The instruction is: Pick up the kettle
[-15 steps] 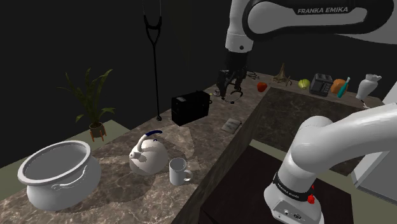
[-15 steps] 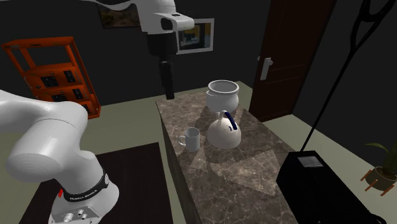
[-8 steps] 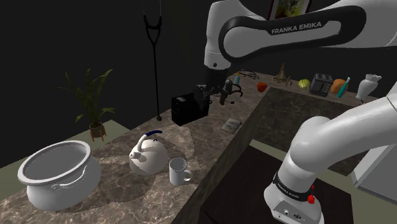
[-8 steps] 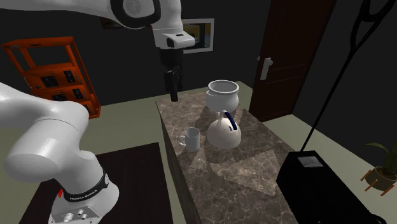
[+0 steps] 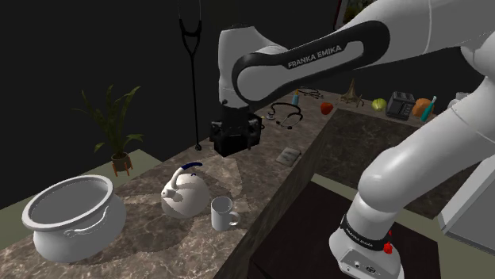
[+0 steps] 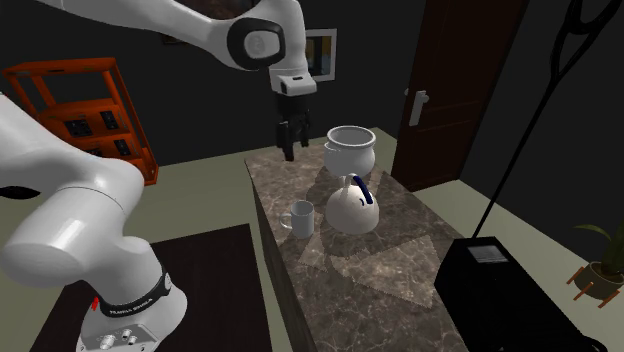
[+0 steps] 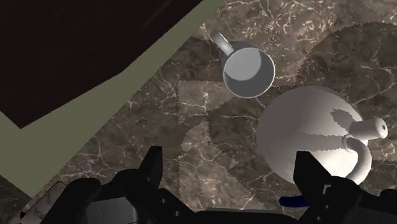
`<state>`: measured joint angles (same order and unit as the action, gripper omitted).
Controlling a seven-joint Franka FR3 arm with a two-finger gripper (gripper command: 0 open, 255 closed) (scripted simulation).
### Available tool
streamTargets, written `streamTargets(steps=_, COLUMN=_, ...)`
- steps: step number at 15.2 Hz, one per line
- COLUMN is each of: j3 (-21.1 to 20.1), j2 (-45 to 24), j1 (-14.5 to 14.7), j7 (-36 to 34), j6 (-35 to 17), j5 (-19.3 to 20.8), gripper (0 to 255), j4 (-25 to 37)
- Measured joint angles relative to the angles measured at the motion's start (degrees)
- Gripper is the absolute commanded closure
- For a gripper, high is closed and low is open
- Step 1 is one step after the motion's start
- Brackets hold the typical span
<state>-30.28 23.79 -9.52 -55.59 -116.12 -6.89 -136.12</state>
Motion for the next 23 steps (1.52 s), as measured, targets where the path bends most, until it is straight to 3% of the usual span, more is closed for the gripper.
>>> streamTargets(steps=4, j3=-5.8, j2=-9.9, j1=-3.6, j7=-13.5, j6=-4.3, j5=4.0, gripper=0, j4=5.0)
streamTargets(steps=7, j3=-9.1, j2=-18.2, j1=-5.6, j7=-24.7, j6=-6.7, j5=9.5, gripper=0, j4=9.4)
streamTargets(steps=10, j3=-10.4, j2=-26.9, j1=-5.8, j7=-36.1, j6=-7.5, j5=16.2, gripper=0, j4=14.9)
streamTargets(steps=16, j3=-6.4, j2=-44.0, j1=-0.4, j7=-55.4, j6=-6.8, j5=28.2, gripper=0, j4=28.3)
streamTargets(steps=19, j3=-3.4, j2=-50.9, j1=2.8, j7=-62.1, j6=-5.5, j5=31.2, gripper=0, j4=35.7)
streamTargets(steps=23, j3=-2.0, j2=-53.6, j1=3.8, j7=-64.4, j6=-6.2, j5=32.4, gripper=0, j4=37.6)
